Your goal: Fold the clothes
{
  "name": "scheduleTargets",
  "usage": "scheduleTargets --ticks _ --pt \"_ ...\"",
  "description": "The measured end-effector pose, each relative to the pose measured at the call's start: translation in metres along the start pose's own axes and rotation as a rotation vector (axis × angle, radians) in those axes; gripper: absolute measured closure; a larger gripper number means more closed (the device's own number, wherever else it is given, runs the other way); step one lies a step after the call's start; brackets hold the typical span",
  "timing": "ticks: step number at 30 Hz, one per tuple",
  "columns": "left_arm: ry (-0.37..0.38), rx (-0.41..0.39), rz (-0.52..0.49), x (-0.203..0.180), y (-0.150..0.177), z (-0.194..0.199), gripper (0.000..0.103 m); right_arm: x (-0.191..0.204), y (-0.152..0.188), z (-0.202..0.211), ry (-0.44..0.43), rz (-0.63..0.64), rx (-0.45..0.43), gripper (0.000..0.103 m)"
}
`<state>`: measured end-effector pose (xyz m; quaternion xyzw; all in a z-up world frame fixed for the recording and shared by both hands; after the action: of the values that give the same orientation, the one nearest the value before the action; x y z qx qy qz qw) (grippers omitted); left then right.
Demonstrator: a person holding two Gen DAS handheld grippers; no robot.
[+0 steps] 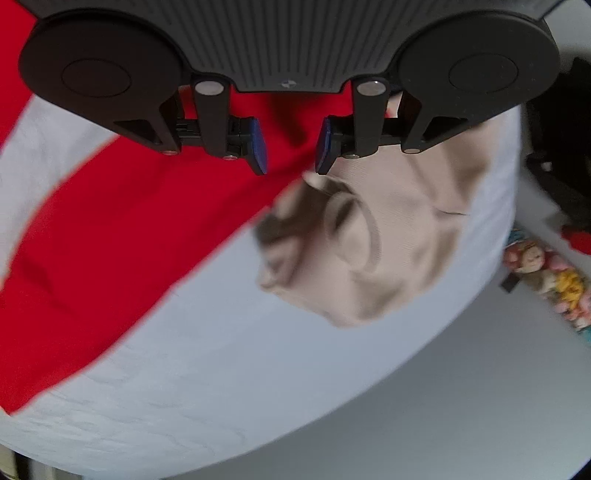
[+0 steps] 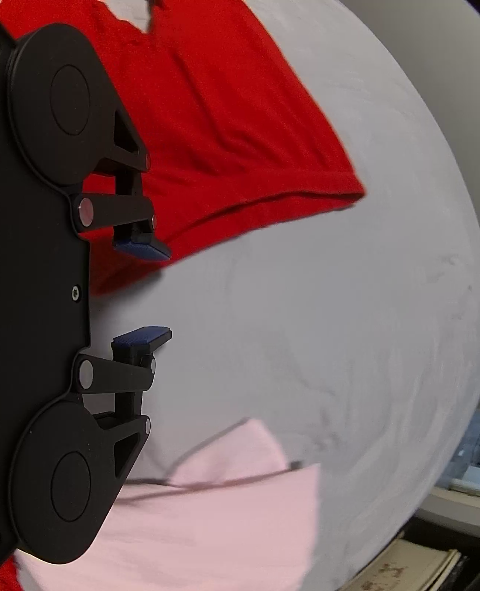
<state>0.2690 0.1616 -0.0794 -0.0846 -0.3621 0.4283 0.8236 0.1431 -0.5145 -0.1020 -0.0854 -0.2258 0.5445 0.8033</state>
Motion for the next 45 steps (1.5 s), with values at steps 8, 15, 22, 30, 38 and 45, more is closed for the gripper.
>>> scheduleTargets --ticks 8,15,22,30,38,45 --pt "-0.08 0.092 0.034 -0.007 0.023 -0.045 0.084 -0.002 0.018 0.008 -0.011 -0.036 -0.005 0.06" --pt "-0.133 0.112 0.031 0.006 0.019 -0.06 0.087 -0.01 0.026 0.005 -0.055 -0.077 0.005 0.06" --pt "-0.177 0.1 -0.026 -0.003 0.017 -0.048 0.087 -0.011 0.035 0.0 -0.086 -0.112 -0.012 0.06" --pt "-0.159 0.033 0.09 0.011 0.019 0.011 0.076 0.0 0.035 -0.002 0.042 0.006 -0.001 0.063" --pt "-0.071 -0.062 0.269 0.012 -0.004 0.123 0.057 0.039 0.05 0.044 0.021 0.105 -0.095 0.056" --pt "-0.006 -0.06 0.393 -0.025 0.009 0.186 0.043 0.095 0.074 0.102 -0.099 0.17 -0.188 0.04"
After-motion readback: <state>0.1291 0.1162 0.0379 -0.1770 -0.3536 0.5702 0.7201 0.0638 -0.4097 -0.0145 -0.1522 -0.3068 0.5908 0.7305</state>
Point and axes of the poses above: each gripper's, at about its wrist camera, not at the fingertips, and z roughly against the way its jaws point, x to its left, y to its underside, the point moved 1 cm from there along -z, roughly the way its jaws point, and after that the axes turned 10 degrees about -y, right-handed, at the moved point
